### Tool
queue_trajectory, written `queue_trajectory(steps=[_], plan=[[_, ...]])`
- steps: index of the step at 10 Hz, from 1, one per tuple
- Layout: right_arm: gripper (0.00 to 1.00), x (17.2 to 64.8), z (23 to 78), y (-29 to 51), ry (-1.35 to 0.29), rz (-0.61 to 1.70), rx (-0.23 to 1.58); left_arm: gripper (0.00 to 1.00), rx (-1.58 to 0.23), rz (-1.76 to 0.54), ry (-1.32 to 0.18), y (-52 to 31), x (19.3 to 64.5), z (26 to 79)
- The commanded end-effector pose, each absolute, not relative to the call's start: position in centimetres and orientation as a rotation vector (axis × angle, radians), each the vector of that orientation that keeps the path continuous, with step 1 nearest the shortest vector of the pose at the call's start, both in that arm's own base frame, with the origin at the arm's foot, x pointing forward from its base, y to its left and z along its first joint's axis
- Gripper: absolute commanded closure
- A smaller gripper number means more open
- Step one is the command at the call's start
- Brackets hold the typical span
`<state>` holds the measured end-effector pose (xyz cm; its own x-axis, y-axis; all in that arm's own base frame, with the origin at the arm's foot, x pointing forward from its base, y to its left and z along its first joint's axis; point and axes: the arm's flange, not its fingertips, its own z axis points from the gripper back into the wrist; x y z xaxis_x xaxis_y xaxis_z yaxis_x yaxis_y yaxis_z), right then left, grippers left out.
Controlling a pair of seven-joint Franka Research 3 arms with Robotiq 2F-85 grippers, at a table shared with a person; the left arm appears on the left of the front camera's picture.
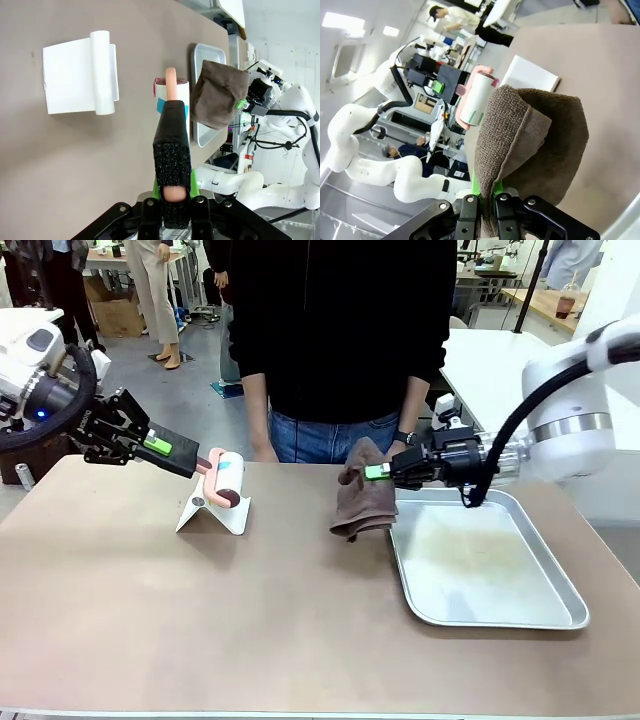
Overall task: Clean the surface of the table.
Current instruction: Return the Lint Roller and towel to their original positions.
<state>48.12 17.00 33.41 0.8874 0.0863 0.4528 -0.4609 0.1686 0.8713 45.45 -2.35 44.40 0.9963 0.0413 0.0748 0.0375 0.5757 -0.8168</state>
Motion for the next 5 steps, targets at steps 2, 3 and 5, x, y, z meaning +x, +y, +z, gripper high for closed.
queue_trajectory(steps=[2,3,5], plan=[[0.91,51.0,30.5,20.0,-0.318,0.392,1.342,0.79,-0.937,0.04,-0.104,-4.1,47.5,44.3],[0.91,51.4,29.9,20.8,-0.304,0.403,1.338,0.79,-0.935,0.054,-0.109,-4.8,48.3,43.8],[0.91,51.1,28.8,23.0,-0.24,0.441,1.36,0.79,-0.895,0.076,-0.126,-5.7,49.2,42.9]])
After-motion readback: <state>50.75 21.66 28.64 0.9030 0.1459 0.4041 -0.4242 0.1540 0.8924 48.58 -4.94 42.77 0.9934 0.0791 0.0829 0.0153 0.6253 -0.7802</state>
